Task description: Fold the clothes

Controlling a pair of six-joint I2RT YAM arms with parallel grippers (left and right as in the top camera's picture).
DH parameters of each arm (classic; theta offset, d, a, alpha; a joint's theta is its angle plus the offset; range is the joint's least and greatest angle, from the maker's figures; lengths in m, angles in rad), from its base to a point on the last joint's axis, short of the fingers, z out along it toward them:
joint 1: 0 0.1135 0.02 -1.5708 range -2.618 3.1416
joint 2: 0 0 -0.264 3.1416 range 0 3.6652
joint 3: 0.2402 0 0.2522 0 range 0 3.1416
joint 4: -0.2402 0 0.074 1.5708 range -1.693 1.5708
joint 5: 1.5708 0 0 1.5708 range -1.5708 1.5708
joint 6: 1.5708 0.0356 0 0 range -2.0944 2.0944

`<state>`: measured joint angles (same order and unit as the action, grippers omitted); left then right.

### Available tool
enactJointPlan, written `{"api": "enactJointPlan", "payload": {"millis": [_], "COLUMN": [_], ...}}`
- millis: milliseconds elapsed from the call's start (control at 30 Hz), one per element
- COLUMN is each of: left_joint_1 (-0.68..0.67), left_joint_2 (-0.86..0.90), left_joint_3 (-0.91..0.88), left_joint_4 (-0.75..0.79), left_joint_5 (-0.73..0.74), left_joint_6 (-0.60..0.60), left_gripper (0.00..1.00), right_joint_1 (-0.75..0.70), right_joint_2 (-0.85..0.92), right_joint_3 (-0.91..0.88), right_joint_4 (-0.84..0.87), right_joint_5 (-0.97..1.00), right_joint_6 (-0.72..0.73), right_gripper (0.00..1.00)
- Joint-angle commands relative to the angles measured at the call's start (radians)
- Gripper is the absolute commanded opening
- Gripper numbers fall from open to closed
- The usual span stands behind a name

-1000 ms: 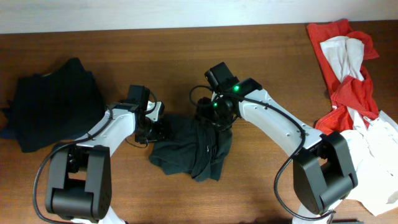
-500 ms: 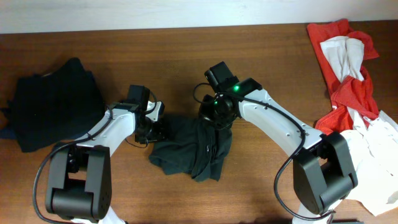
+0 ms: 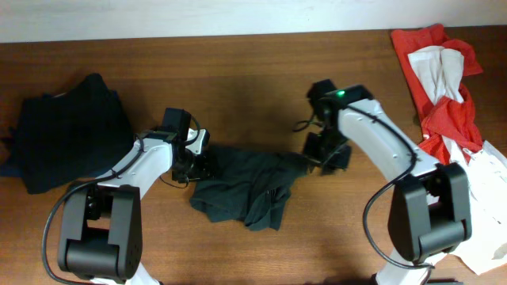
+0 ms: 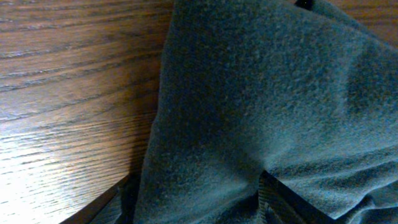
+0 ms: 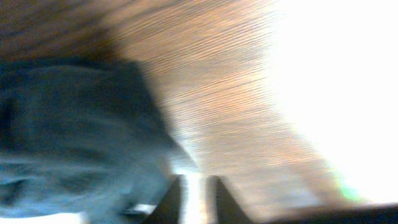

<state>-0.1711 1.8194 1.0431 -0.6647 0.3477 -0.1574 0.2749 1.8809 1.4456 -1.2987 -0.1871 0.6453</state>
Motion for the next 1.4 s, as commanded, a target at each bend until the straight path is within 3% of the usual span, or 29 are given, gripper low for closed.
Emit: {"api": "enactJointPlan", "payload": {"millis": [0, 200, 300, 467, 667, 1167, 1200, 1267, 1367], "left_joint_1": [-0.005, -0.005, -0.005, -0.005, -0.005, -0.005, -0.005, -0.005, -0.005], "left_joint_2": [-0.002, -0.002, -0.002, -0.002, -0.002, -0.002, -0.002, -0.002, -0.002], "left_joint_3": [-0.014, -0.014, -0.014, -0.014, -0.014, -0.014, -0.014, -0.014, -0.014], "left_joint_4": [-0.002, 0.0, -0.001, -0.001, -0.001, -0.002, -0.001, -0.002, -0.002], "left_joint_5": [-0.014, -0.014, -0.014, -0.014, -0.014, -0.014, -0.014, -0.014, -0.014], "left_joint_6": [0.016, 0.016, 0.016, 0.016, 0.016, 0.016, 0.016, 0.016, 0.016], "left_gripper": [0.61, 0.61, 0.61, 0.61, 0.61, 0.61, 0.61, 0.61, 0.61], "right_joint_1": [-0.029, 0.05, 0.179, 0.37, 0.503, 0.517, 0.517, 0.517, 0.504], "right_joint_2": [-0.031, -0.038, -0.038, -0.038, -0.038, -0.009, -0.009, -0.009, -0.013], "right_joint_3": [0.012, 0.012, 0.012, 0.012, 0.012, -0.082, -0.089, -0.097, -0.095], "right_joint_4": [-0.068, -0.146, -0.127, -0.006, 0.14, 0.228, 0.234, 0.245, 0.233], "right_joint_5": [0.064, -0.067, -0.072, -0.062, 0.054, 0.095, 0.095, 0.095, 0.095], "right_joint_6": [-0.145, -0.368, -0.374, -0.284, -0.027, 0.138, 0.142, 0.142, 0.139], "right_gripper": [0.39, 0.43, 0.44, 0.45, 0.42, 0.44, 0.4, 0.08, 0.04]}}
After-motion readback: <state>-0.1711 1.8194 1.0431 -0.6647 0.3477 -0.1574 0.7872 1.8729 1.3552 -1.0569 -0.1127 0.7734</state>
